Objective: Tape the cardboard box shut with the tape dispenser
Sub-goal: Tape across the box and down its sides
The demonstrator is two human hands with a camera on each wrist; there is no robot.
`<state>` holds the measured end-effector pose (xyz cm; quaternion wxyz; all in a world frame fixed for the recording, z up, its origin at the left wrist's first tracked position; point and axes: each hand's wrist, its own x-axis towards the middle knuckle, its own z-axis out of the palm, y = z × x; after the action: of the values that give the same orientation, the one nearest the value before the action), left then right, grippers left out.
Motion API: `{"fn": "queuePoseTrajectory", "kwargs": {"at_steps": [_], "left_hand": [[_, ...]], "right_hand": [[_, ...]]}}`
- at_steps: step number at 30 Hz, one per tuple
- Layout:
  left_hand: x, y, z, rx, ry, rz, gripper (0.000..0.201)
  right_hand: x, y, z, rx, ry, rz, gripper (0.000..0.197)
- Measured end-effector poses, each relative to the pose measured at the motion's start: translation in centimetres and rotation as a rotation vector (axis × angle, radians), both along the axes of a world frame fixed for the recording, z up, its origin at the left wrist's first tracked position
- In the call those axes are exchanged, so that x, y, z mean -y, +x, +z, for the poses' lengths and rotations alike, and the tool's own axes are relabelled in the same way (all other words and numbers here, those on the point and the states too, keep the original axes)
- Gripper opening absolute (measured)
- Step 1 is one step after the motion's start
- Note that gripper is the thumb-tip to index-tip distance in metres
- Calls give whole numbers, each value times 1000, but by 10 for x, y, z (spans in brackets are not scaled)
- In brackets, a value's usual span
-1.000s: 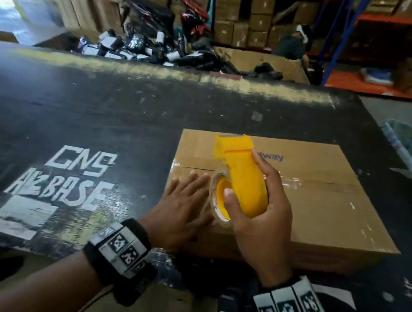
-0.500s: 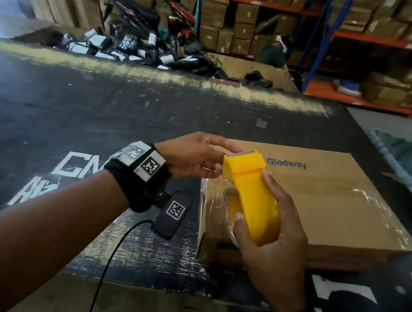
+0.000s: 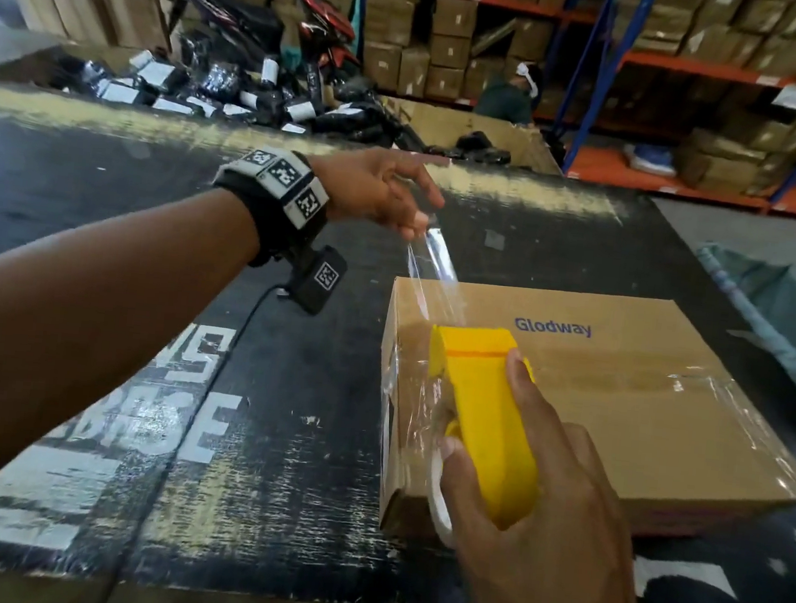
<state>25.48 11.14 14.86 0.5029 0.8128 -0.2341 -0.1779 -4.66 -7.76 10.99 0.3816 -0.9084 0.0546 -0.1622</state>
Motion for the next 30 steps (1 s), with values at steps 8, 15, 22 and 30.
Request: {"fn": "queuePoseTrajectory", "kwargs": {"at_steps": [8,15,22,30], "left_hand": [[9,70,-84,-84,23,136,25],[9,79,-143,-158,127,140,24],[-4,66,-175,-39,205,184,31],[9,31,-179,170,-88,92,31]], "right_hand": [[-17,80,7,-289,-56,69,76],[-22,109,-7,-363,-110,77,74],[-22,111,-13,-358,-104,56,74],[-24,115,-10,-369,-129,35,71]]}}
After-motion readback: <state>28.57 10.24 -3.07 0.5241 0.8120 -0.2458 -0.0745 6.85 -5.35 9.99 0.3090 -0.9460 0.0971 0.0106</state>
